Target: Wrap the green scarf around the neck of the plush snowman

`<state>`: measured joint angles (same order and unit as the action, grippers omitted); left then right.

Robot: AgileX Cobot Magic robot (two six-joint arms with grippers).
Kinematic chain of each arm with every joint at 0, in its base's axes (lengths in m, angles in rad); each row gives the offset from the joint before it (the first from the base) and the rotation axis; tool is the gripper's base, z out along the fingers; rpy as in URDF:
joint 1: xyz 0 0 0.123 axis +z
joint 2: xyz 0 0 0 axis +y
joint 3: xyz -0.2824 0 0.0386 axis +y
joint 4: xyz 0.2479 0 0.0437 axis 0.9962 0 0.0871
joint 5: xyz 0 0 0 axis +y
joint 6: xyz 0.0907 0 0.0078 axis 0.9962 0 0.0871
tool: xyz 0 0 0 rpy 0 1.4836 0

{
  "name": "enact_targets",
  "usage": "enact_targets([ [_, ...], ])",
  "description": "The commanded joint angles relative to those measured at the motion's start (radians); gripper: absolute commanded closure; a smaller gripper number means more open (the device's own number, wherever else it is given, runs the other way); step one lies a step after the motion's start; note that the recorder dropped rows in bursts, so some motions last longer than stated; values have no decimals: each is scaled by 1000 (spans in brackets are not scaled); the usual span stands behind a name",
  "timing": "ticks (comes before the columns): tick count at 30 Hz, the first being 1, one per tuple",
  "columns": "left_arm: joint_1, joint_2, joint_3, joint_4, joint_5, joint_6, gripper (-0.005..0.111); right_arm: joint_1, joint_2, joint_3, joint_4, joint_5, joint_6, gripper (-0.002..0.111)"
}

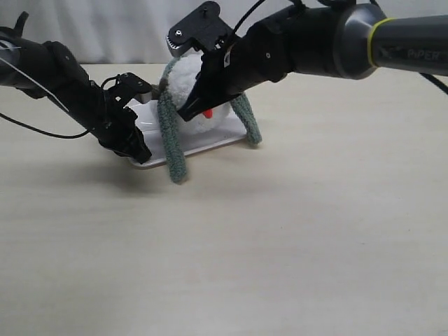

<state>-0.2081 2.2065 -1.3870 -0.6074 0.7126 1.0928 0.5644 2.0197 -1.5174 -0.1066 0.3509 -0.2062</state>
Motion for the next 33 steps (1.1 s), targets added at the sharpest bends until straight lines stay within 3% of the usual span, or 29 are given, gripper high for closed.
enact_targets([
  [1,-2,19,17,49,17,4,107,-8,44,-5,-6,-137,22,104],
  [16,-2,19,17,47,7,4,107,-17,90,-8,-6,-178,44,104],
  [23,-2,19,17,47,11,4,107,-19,77,-8,-6,-278,46,104],
  [33,-2,19,17,47,11,4,107,-20,45,-8,-6,-257,80,104],
])
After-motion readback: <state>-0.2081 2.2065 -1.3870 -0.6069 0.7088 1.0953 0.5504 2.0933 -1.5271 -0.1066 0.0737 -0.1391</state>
